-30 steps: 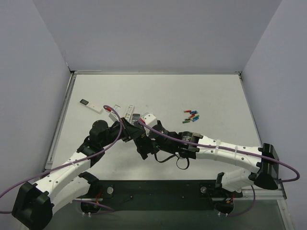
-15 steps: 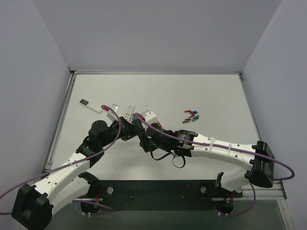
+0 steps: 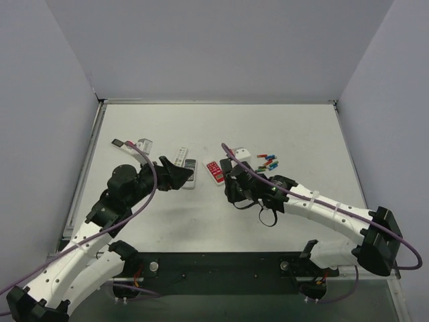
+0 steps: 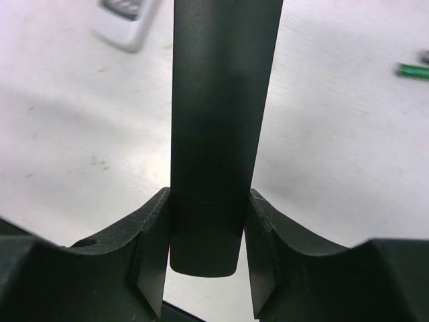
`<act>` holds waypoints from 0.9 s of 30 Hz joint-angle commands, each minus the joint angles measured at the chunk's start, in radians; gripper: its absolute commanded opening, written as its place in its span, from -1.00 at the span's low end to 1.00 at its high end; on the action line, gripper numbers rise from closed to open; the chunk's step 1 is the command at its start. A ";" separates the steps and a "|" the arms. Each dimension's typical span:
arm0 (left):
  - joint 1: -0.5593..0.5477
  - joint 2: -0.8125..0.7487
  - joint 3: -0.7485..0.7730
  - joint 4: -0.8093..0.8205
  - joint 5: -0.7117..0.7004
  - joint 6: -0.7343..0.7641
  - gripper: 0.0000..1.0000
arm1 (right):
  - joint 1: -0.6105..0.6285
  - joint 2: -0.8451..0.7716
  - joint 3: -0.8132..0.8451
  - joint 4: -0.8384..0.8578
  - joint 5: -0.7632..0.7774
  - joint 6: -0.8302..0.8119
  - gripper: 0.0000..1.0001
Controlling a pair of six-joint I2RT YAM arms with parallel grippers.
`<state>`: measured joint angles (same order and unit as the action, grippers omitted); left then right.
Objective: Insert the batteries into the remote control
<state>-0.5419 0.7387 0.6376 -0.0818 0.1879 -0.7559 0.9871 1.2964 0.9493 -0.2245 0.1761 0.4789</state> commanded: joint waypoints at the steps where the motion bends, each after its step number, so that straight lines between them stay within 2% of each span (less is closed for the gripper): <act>1: 0.003 -0.097 0.097 -0.186 -0.233 0.232 0.72 | -0.146 -0.120 -0.078 -0.087 0.029 0.087 -1.00; 6: 0.007 -0.174 0.126 -0.275 -0.389 0.332 0.76 | -0.387 -0.195 -0.147 -0.226 0.125 0.148 -1.00; 15: 0.010 -0.231 0.125 -0.352 -0.537 0.458 0.78 | -0.819 -0.413 -0.342 -0.240 0.028 0.207 -1.00; 19: 0.011 -0.249 0.065 -0.331 -0.547 0.454 0.78 | -1.113 -0.424 -0.400 -0.239 -0.082 0.236 -1.00; 27: 0.048 -0.265 0.037 -0.319 -0.528 0.457 0.78 | -1.308 -0.368 -0.517 -0.170 -0.040 0.351 -1.00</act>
<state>-0.5175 0.4908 0.6739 -0.4225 -0.3298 -0.3248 -0.2520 0.8970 0.4755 -0.4259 0.1352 0.7620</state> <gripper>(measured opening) 0.887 0.375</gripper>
